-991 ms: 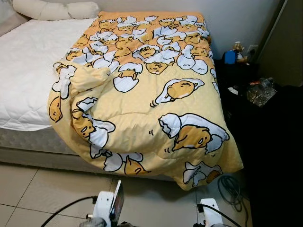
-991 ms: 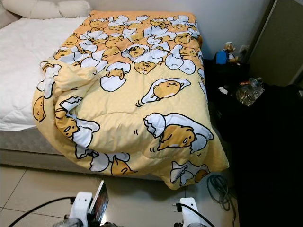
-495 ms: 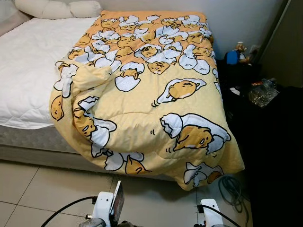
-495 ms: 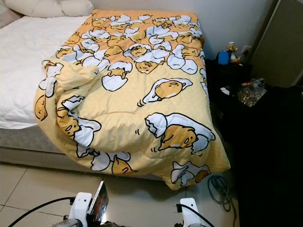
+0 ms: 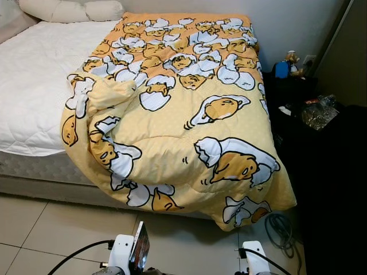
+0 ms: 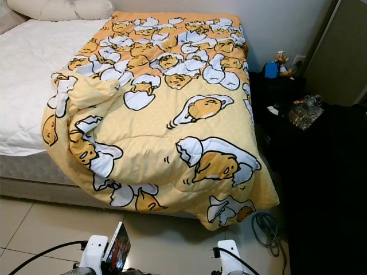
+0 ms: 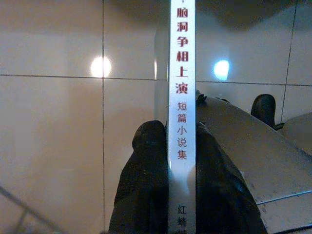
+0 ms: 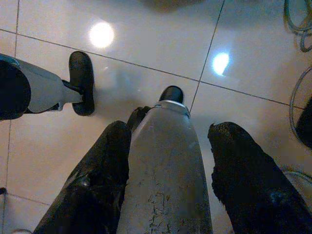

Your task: Clean up the room

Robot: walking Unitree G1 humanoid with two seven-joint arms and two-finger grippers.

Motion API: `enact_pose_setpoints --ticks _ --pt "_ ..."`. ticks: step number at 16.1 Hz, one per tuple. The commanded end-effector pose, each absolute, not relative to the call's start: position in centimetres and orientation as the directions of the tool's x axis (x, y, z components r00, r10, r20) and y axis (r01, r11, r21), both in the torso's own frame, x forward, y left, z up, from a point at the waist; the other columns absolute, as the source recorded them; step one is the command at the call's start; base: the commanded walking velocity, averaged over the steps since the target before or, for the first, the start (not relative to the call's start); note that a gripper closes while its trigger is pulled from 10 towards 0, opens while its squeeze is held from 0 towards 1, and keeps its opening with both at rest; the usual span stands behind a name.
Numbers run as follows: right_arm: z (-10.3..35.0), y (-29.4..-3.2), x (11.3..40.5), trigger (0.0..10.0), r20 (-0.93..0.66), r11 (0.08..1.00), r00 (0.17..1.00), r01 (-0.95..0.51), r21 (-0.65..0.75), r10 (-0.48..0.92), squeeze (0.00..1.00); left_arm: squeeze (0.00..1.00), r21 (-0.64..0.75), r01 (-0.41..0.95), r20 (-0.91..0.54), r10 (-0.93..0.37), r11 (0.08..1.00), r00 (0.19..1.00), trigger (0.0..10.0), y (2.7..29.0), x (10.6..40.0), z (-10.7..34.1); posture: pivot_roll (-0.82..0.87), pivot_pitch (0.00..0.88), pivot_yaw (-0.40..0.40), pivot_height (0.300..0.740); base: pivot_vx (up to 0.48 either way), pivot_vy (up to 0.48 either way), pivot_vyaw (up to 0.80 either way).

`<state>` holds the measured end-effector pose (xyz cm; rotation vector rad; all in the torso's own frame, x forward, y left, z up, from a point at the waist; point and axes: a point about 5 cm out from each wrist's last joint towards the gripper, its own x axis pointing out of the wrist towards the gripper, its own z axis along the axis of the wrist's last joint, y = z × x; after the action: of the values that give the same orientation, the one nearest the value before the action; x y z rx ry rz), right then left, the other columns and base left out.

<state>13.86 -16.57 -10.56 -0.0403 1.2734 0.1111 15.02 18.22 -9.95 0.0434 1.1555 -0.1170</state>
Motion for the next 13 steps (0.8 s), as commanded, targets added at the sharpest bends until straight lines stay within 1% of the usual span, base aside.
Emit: enact_pose_setpoints --ticks 1,3,4,5,6,8,9,12,13 --pt "-10.8 -16.6 13.3 10.0 -0.962 0.995 0.267 -0.093 0.036 0.06 0.0 0.0 -0.022 0.116 -0.909 -0.069 0.993 0.411 10.0 18.4 15.3 -9.8 -0.02 0.0 0.057 0.74 0.0 0.0 0.0" --pt "-10.7 -16.5 13.3 10.0 -0.962 0.995 0.268 -0.097 0.034 0.059 0.0 0.0 -0.025 0.116 -0.908 -0.071 0.993 0.413 10.0 18.3 15.3 -9.8 -0.02 0.0 0.057 0.74 0.0 0.0 0.0" --pt "-10.5 -16.4 14.0 10.0 -0.947 0.994 0.314 -0.104 0.044 0.074 0.0 0.0 -0.068 0.104 -0.867 -0.11 0.992 0.486 10.0 17.7 16.5 -9.3 -0.02 0.0 0.053 0.74 0.0 0.0 0.0" --pt "-10.3 -16.3 14.6 10.0 -0.933 0.994 0.35 -0.098 0.055 0.086 0.0 0.0 -0.11 0.084 -0.838 -0.138 0.99 0.527 10.0 17.4 17.0 -9.0 -0.02 0.0 0.052 0.74 0.0 0.0 0.0" --pt "-10.1 -16.3 15.1 10.0 -0.927 0.993 0.366 -0.1 0.056 0.089 0.0 0.0 -0.114 0.097 -0.834 -0.149 0.989 0.532 10.0 17.5 16.9 -9.0 -0.01 0.0 0.051 0.74 0.0 0.0 0.0" --pt "-9.9 -16.3 15.7 10.0 -0.92 0.992 0.379 -0.115 0.055 0.095 0.0 0.0 -0.065 0.146 -0.856 -0.13 0.987 0.5 10.0 18.1 16.7 -9.1 -0.01 0.0 0.05 0.74 0.0 0.0 0.0" --pt "-9.6 -16.3 16.4 10.0 -0.919 0.988 0.381 -0.15 0.046 0.1 0.0 0.0 -0.029 0.177 -0.87 -0.112 0.984 0.48 10.0 18.3 16.9 -9.0 -0.01 0.0 0.05 0.74 0.0 0.0 0.0" --pt "-9.2 -15.8 17.4 10.0 -0.91 0.982 0.396 -0.181 0.05 0.119 0.0 0.0 -0.043 0.181 -0.86 -0.128 0.983 0.493 10.0 18.2 17.6 -8.7 -0.02 0.0 0.052 0.74 0.0 0.0 0.0" --pt "-9.2 -15.6 17.5 10.0 -0.917 0.975 0.386 -0.22 0.02 0.106 0.0 0.0 -0.052 0.186 -0.86 -0.139 0.981 0.491 10.0 17.8 17.6 -8.7 -0.02 0.0 0.05 0.74 0.0 0.0 0.0"
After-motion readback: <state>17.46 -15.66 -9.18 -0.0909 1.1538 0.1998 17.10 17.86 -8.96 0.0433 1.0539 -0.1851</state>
